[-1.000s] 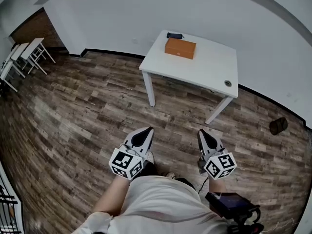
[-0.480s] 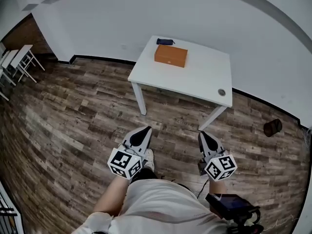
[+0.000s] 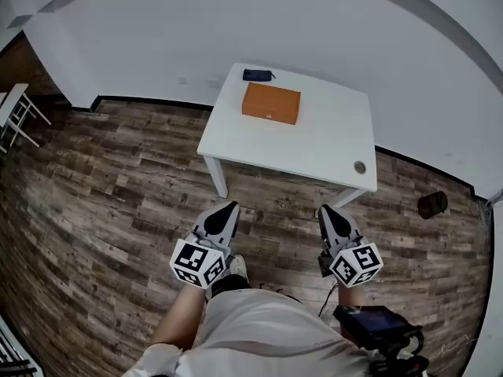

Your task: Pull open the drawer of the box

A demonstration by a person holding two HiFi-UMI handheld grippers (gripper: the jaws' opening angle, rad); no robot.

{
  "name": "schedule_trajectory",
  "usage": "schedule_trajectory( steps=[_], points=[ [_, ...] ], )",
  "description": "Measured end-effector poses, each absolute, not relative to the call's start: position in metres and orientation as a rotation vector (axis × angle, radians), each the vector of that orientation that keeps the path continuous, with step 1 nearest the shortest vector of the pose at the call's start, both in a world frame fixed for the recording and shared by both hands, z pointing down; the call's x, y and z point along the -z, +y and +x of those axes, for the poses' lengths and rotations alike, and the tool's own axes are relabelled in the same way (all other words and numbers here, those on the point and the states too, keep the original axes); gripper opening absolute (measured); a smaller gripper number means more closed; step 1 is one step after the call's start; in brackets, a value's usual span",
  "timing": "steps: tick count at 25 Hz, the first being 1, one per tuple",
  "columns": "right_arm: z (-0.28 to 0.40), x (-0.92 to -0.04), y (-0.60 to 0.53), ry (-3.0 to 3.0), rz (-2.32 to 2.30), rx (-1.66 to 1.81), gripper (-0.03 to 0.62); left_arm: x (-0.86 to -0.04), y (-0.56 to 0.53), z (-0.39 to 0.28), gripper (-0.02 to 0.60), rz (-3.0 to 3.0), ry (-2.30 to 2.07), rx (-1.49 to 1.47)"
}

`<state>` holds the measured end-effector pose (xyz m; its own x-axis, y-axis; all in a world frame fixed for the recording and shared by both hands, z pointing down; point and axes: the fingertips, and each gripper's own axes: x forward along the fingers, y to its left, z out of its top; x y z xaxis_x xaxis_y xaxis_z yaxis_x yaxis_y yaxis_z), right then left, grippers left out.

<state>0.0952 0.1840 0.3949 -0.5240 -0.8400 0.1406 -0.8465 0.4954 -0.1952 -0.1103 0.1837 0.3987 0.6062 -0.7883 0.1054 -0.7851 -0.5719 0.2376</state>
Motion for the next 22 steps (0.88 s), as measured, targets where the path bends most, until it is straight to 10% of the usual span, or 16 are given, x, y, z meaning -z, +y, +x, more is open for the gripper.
schedule_trajectory(
  steps=[22],
  points=[
    [0.08, -0.403, -0.001, -2.702, 1.527, -0.422, 0.003, -0.414, 0.004, -0.122, 0.009, 2.567, -1.299, -0.081]
  ],
)
